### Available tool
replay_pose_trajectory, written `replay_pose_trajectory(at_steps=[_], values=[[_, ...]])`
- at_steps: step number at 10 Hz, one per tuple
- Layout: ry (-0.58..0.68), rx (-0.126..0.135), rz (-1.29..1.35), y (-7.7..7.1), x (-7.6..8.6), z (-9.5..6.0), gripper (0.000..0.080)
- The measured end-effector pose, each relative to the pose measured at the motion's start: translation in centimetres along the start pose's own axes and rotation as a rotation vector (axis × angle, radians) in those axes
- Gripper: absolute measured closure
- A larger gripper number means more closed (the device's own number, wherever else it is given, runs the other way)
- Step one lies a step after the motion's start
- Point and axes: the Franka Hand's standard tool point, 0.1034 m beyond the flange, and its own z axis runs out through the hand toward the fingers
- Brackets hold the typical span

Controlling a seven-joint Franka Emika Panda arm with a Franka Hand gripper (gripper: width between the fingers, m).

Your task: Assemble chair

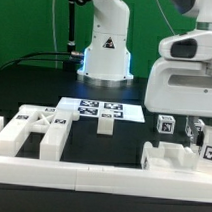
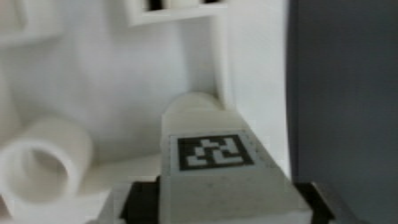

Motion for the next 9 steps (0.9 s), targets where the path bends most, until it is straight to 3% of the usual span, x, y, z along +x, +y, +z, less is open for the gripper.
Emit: replay_pose_trajectory(at_steps=[2,4,6,8,9], values=[[-0.008,0.038,0.203,0.42,0.47,0.05,0.0507],[-0.022,0.054,0.439,0.2,0.38,-0.01,0.0507],[-0.06,0.032,0.725,-0.19,-0.19,0.15,0.0507],[-0.084,0.068,0.921,-0.05,0.01,0.27,0.0507],[-0.082,0.073,0.973,-0.08,0.03,0.27,0.0508]])
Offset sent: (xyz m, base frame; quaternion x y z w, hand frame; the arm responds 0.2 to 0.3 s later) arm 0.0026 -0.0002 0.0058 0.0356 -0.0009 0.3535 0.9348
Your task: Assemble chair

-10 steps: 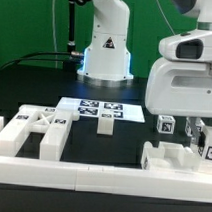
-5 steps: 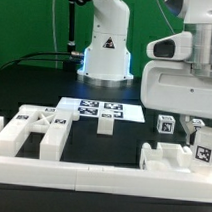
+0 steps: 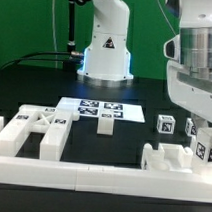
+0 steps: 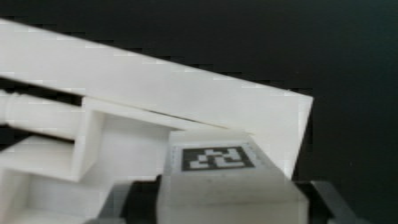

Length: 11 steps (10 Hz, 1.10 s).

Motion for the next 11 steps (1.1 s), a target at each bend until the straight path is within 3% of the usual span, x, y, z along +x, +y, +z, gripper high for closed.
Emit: replay_pose_trajectory(at_steps=[8,9,10,11], values=[[-0.016,0.019,0.456,-0.25,0.08,-0.09,0.0508],[-0.017,0.018,0.468,-0.23,-0.02,-0.02,0.0459],[-0.016,0.018,0.457,-0.23,-0.03,-0.01,0.0283],[-0.016,0.018,0.455,-0.23,-0.05,-0.01,0.0283]])
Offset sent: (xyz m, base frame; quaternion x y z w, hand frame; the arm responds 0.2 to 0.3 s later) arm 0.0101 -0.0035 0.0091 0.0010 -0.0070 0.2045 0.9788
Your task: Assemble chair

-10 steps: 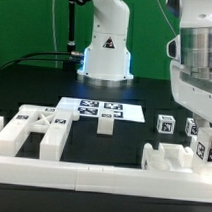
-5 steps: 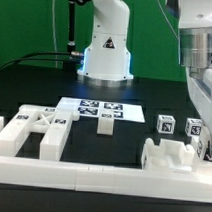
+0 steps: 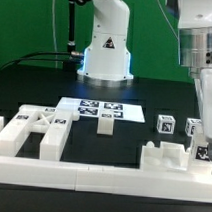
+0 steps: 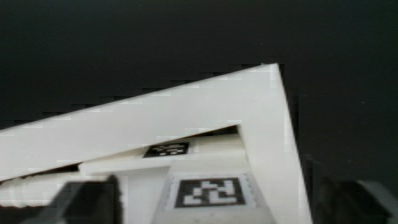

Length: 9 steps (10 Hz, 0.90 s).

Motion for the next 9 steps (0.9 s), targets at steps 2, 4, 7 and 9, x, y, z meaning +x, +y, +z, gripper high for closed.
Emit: replay_pose_trajectory(at_steps=[2,4,7,9], values=[[-0.008,-0.006,-0.059,0.2,-0.9,-1.0,0.0158],[-0.031,0.031,-0.127,-0.3,-1.0,-4.3,0.0151],[-0.027,0.023,-0.131,0.0,-1.1,-3.8,0.0151],[-0.027,0.022,-0.132,0.0,-1.1,-3.7,0.0151]])
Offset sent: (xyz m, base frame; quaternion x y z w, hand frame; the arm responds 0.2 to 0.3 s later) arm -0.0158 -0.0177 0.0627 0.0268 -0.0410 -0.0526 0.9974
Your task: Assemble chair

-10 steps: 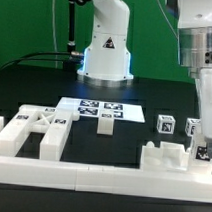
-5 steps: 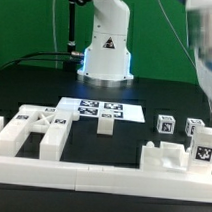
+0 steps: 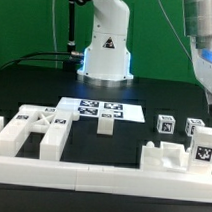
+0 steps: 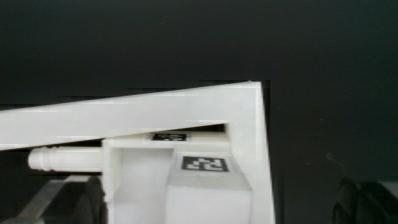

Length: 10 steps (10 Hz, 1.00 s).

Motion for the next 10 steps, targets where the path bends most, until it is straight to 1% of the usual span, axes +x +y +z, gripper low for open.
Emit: replay_pose_trajectory(at_steps=[1,2,4,5,6,7,10], values=[[0.0,0.0,-0.008,0.0,0.0,0.0,0.0151],[0.0,0.0,-0.1,0.1,0.5,-0.2,0.0151],[0.003,-0.01,-0.271,1.3,2.9,-1.3,0.0151],[0.0,-0.022,-0.38,1.6,3.5,-1.9,0.0151],[0.006,-0.021,-0.503,1.5,3.1,-2.4,0.0151],[0.012,-0.008,-0.576,1.4,2.1,-2.4,0.0151],[0.012,-0.01,-0.794,1.4,2.3,-2.3,0.0151]])
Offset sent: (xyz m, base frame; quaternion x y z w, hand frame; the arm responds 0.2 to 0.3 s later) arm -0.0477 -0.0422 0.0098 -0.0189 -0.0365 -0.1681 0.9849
